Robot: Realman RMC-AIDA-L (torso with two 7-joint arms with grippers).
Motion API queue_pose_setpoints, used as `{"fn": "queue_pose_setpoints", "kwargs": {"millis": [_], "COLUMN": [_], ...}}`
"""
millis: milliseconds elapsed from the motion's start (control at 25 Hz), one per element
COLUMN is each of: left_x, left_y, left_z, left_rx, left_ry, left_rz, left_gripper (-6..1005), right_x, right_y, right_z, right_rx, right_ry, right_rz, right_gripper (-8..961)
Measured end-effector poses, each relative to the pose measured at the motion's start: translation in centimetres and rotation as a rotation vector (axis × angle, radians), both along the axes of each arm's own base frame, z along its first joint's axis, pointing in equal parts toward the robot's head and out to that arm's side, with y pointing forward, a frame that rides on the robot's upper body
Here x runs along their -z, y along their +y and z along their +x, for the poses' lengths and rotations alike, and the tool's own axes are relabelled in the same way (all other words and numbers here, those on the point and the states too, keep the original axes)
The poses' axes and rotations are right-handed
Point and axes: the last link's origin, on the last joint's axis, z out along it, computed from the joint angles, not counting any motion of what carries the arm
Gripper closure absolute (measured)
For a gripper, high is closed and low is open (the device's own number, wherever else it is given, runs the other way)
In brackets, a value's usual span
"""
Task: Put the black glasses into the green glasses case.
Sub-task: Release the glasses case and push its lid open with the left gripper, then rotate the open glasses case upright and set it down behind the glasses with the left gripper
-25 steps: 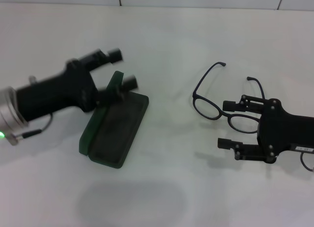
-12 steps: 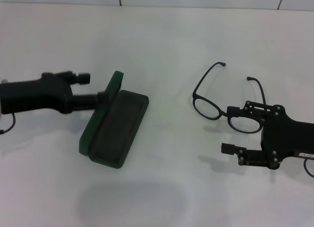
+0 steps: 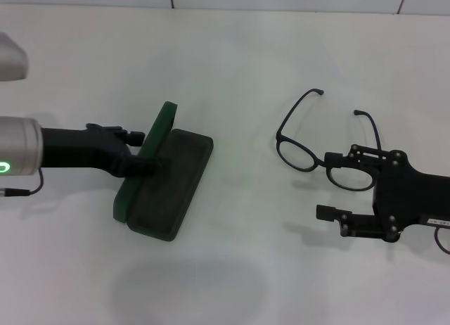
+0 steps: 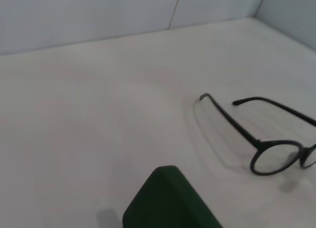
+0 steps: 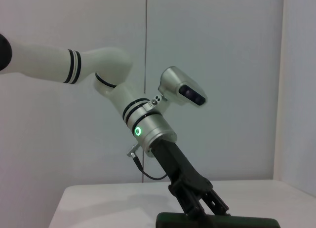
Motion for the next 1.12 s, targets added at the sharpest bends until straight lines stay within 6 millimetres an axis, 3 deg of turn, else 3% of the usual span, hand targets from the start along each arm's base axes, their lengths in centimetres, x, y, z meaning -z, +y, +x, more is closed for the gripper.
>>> {"fn": "queue_pose_setpoints", "kwargs": {"millis": [440,600,960,1120], "left_x": [0.5,0.5,-0.7,-1.0], "left_y": [1.1,1.3,1.8,2.1], "left_z": [0.2,0.3,0.0,0.3], "left_rx": [-0.091,-0.094,-0.096,-0.052], "left_ry": [0.042,0.039,0.026,0.043], "left_rz": [-0.023,-0.022,0.031,0.049], "left_gripper": [137,307,540,718], "right_x": [-0.1,-0.1,0.1,0.6], "right_y": [0.0,-0.3,-0.8,-1.1], "right_z": [0.2,0.5,0.6,0.6], "right_rx": [0.001,-0.001,-0.010,-0.026], "right_ry": [-0.006,-0.006,-0.003,-0.015], "right_rz": [0.009,0.016,0.019,0.007], "right_gripper": [214,214,214,214]}}
